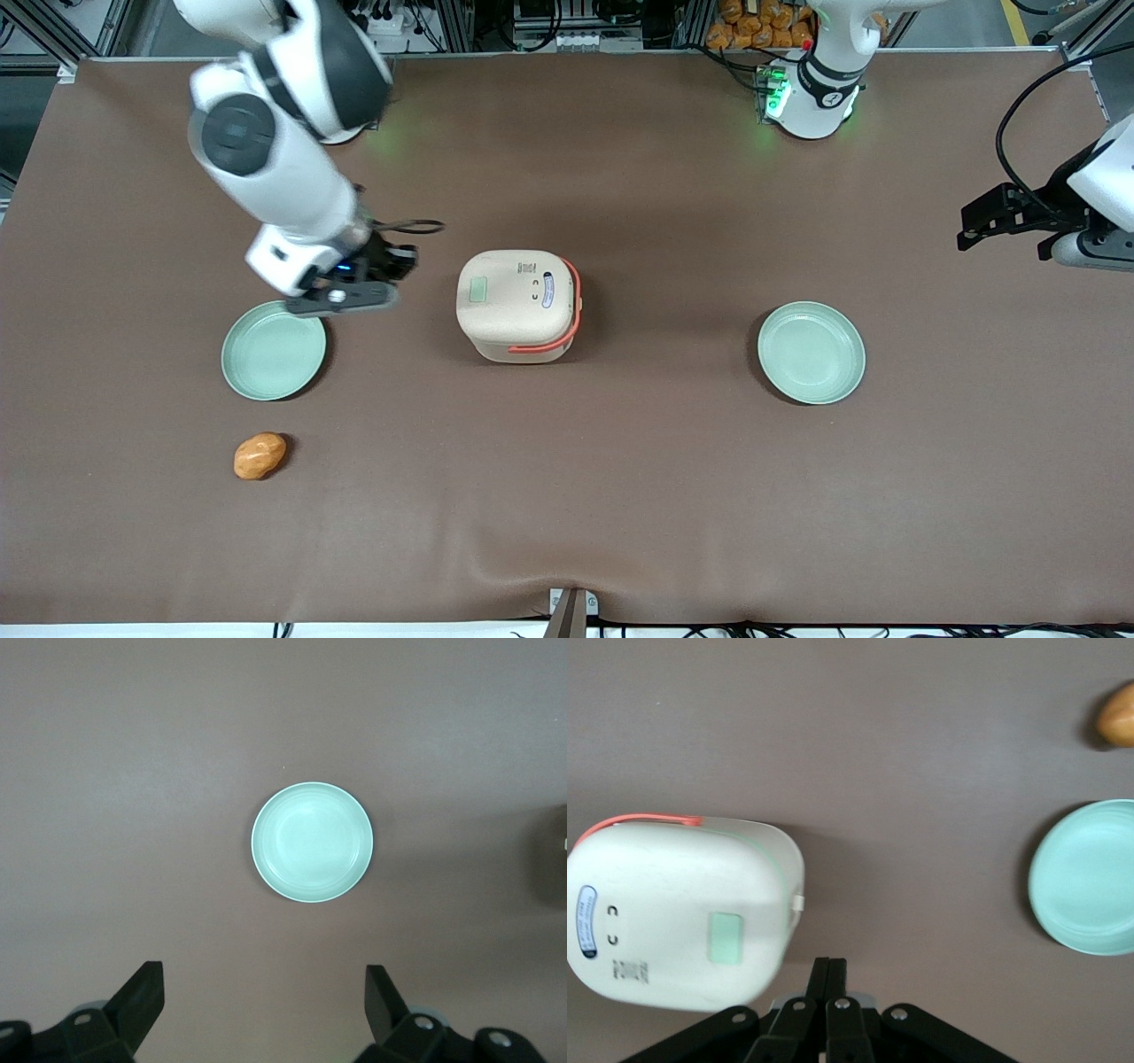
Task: Press rice cooker button with right arm
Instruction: 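Move the right gripper over the white rice cooker's lid button, then press down on the rice cooker's lid button with the closed right gripper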
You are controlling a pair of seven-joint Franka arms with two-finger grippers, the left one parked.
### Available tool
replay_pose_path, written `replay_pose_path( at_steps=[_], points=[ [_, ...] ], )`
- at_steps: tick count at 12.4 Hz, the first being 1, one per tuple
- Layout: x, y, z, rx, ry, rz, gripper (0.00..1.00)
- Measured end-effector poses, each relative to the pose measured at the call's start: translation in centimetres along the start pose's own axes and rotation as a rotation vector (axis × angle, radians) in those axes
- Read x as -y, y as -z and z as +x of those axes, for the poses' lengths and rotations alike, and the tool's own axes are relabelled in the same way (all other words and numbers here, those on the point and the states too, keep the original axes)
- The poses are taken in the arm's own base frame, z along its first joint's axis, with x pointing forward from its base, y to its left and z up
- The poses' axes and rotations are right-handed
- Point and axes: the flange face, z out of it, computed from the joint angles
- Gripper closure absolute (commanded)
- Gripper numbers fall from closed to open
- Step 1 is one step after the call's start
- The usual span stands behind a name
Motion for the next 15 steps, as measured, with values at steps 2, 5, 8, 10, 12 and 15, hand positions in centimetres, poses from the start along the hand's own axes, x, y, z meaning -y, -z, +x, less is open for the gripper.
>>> replay_pose_path(
  at_steps=[2, 5, 8, 10, 12, 15],
  points=[
    [3.0, -2.7, 0.0, -0.004, 0.012, -0.007, 1.00],
    [6.3, -5.5, -0.6, -0.013, 0.052, -0.060, 1.00],
    [8.3, -7.5, -1.3, 0.003, 0.051, -0.076, 1.00],
    [9.5, -8.5, -1.7, 0.000, 0.049, -0.094, 1.00],
    [9.9, -9.3, -1.9, 0.005, 0.053, -0.106, 1.00],
    [9.6, -10.0, -1.6, 0.012, 0.047, -0.116, 1.00]
  ],
)
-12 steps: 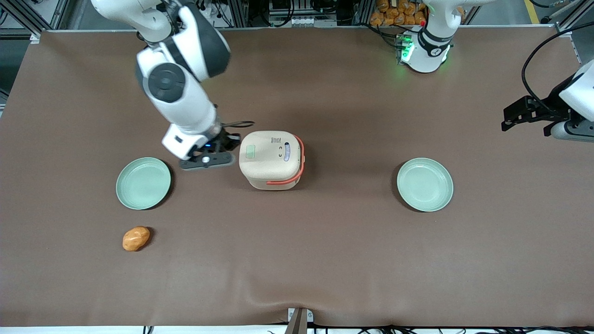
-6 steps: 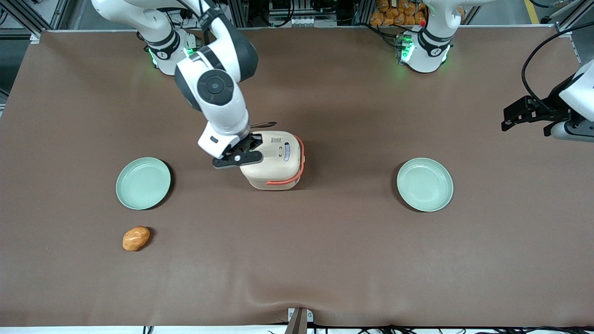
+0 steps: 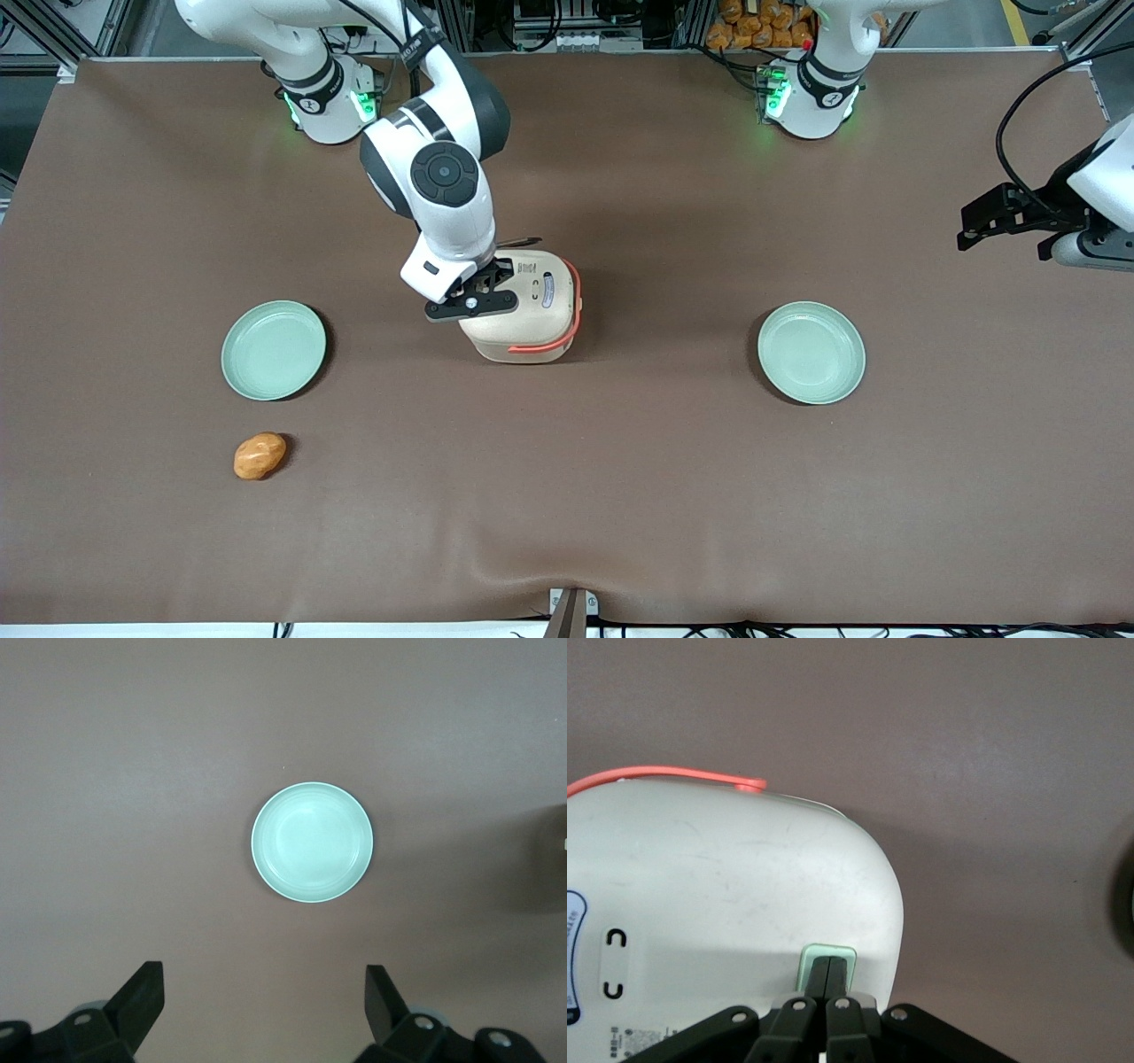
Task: Press rice cooker button with right arm
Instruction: 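Press down on the rice cooker's lid button with the closed right gripper, then lift the right gripper away as the rice cooker lid pops open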
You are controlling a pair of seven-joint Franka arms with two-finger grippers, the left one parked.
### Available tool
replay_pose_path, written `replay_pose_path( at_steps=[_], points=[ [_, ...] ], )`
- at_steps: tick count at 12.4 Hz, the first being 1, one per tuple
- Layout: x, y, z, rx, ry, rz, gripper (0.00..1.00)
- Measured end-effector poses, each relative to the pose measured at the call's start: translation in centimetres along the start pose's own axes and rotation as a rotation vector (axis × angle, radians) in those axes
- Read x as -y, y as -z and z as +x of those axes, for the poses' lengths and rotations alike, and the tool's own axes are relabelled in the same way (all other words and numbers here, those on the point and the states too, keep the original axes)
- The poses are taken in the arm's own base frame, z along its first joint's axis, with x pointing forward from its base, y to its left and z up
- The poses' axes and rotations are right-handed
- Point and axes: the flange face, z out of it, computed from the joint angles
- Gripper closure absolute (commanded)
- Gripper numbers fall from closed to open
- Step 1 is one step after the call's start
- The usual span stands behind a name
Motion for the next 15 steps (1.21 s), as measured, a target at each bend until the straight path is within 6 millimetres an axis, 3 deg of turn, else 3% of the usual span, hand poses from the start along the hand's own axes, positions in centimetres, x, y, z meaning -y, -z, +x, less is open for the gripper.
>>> replay_pose_path(
  at_steps=[8, 9, 10, 11, 13, 15],
  points=[
    [0.3, -0.7, 0.2, 0.001, -0.032, -0.001, 1.00],
    [0.3, -0.6, 0.2, 0.001, -0.035, -0.002, 0.96],
    [0.1, -0.3, 0.3, 0.006, -0.040, -0.005, 0.53],
    [-0.4, 0.7, 0.5, 0.018, -0.051, -0.014, 0.01],
    [-2.9, 5.1, 1.2, 0.067, -0.092, -0.044, 0.00],
    [-7.1, 11.5, 1.8, 0.079, -0.158, -0.045, 0.00]
  ],
)
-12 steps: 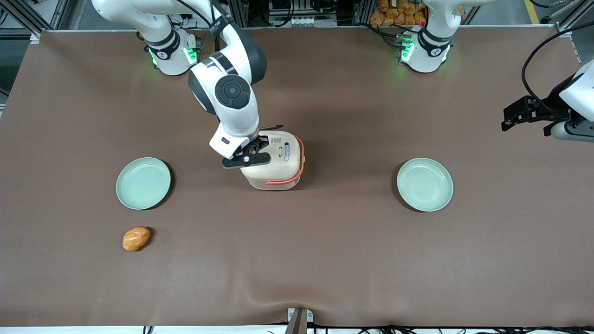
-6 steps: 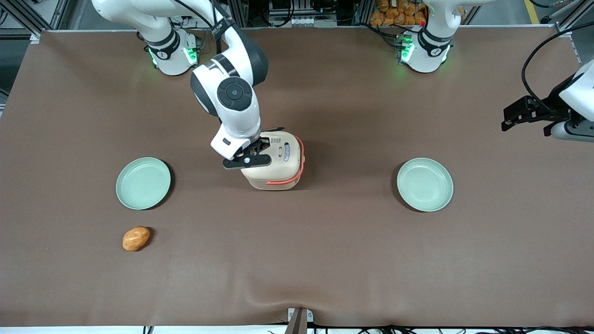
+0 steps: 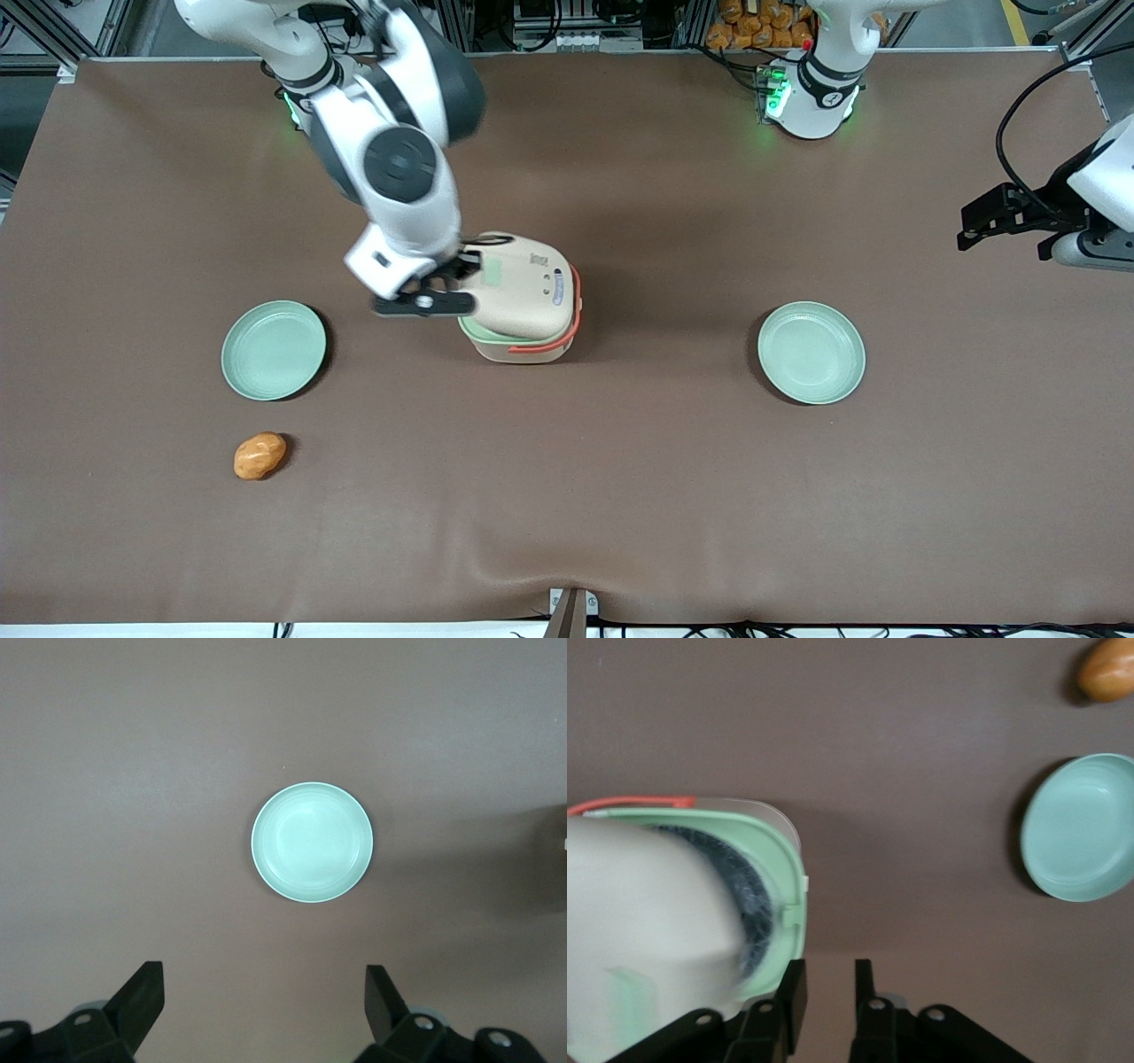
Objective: Press rice cooker button with right arm
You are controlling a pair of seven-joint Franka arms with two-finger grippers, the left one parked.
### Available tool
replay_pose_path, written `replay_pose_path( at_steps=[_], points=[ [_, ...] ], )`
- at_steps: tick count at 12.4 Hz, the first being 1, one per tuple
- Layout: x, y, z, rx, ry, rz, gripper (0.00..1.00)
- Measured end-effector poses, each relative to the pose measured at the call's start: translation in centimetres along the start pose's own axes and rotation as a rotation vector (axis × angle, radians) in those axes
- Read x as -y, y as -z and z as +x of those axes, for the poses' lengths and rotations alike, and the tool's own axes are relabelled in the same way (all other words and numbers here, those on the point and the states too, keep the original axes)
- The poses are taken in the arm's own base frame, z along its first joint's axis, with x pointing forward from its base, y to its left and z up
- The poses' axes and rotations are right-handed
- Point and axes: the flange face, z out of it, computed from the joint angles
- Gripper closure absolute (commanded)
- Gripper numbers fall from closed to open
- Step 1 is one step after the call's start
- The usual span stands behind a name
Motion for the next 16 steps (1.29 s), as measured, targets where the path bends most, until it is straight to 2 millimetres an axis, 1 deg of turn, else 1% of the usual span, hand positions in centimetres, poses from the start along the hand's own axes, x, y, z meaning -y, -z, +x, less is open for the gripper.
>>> replay_pose_path(
  at_steps=[1, 2, 3, 4, 6, 7, 8, 9, 10, 11, 16],
  points=[
    [-3.3, 3.1, 0.6, -0.005, -0.050, 0.014, 0.00],
    [-8.9, 6.8, 1.4, -0.015, -0.128, 0.047, 0.00],
    [-12.8, 8.6, 1.6, -0.016, -0.169, 0.079, 0.00],
    [-17.2, 10.0, 1.6, -0.007, -0.175, 0.115, 0.00],
    [-26.6, 11.9, 0.6, 0.004, -0.151, 0.152, 0.00],
    [-30.4, 12.3, 0.1, 0.002, -0.133, 0.163, 0.00],
    [-33.7, 12.1, -0.3, -0.002, -0.123, 0.173, 0.00],
    [-36.4, 11.5, -0.7, -0.002, -0.128, 0.181, 0.00],
    [-38.0, 10.9, -1.2, -0.008, -0.134, 0.187, 0.00],
    [-38.5, 10.4, -1.7, -0.014, -0.134, 0.189, 0.00],
    [-37.6, 8.5, -5.1, -0.066, -0.086, 0.192, 0.00]
  ],
)
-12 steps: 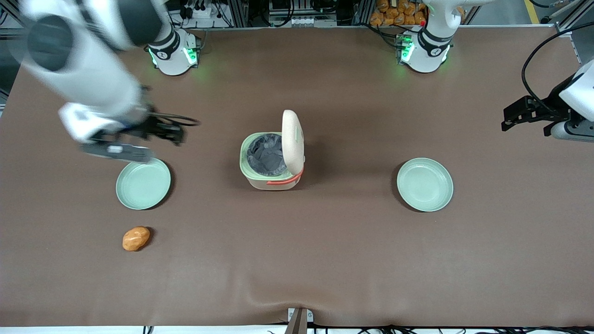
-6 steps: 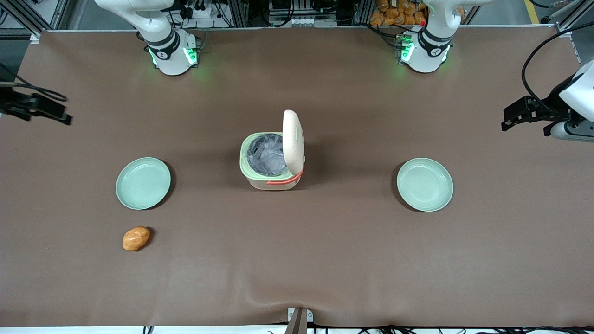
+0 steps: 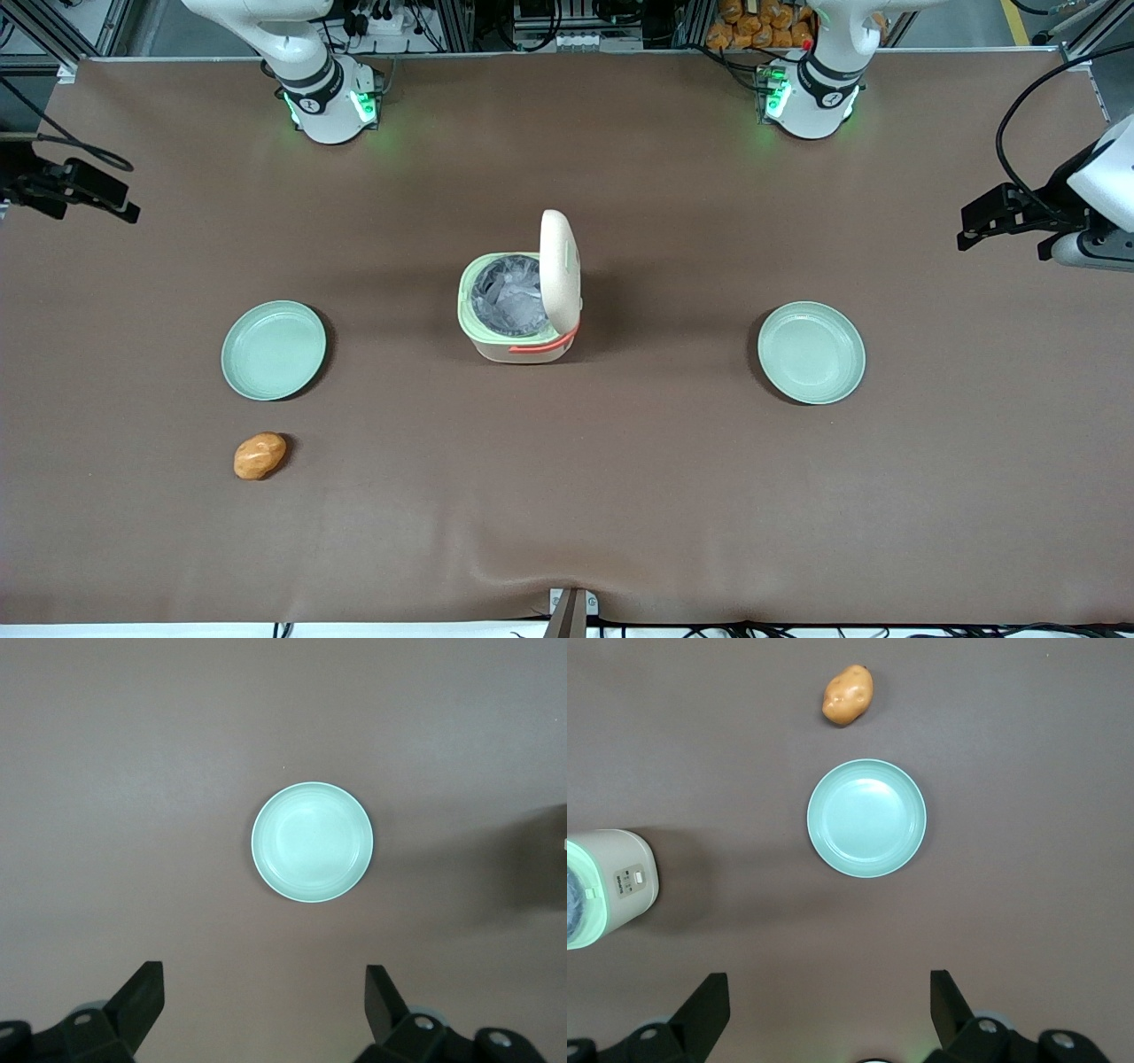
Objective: Press rice cooker button with right arm
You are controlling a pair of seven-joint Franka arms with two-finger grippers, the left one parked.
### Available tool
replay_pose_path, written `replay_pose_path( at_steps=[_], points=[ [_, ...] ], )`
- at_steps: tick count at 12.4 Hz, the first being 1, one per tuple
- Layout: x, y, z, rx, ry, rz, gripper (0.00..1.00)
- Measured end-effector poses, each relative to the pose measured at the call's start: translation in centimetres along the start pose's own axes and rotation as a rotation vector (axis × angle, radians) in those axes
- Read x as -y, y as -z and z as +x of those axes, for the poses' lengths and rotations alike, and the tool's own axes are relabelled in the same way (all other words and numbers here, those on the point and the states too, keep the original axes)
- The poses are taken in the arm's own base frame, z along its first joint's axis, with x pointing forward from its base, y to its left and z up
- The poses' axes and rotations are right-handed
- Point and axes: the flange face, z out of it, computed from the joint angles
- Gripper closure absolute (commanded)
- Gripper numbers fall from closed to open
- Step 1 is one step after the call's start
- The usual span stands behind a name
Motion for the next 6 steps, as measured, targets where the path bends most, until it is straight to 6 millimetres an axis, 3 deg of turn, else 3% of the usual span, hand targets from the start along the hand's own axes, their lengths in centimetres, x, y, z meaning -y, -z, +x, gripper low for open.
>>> replay_pose_path(
  at_steps=[3, 6],
  points=[
    [0.28, 0.35, -1.49, -0.015, 0.044, 0.001, 0.00],
    [0.35, 0.60, -1.50, -0.028, 0.118, 0.000, 0.00]
  ],
)
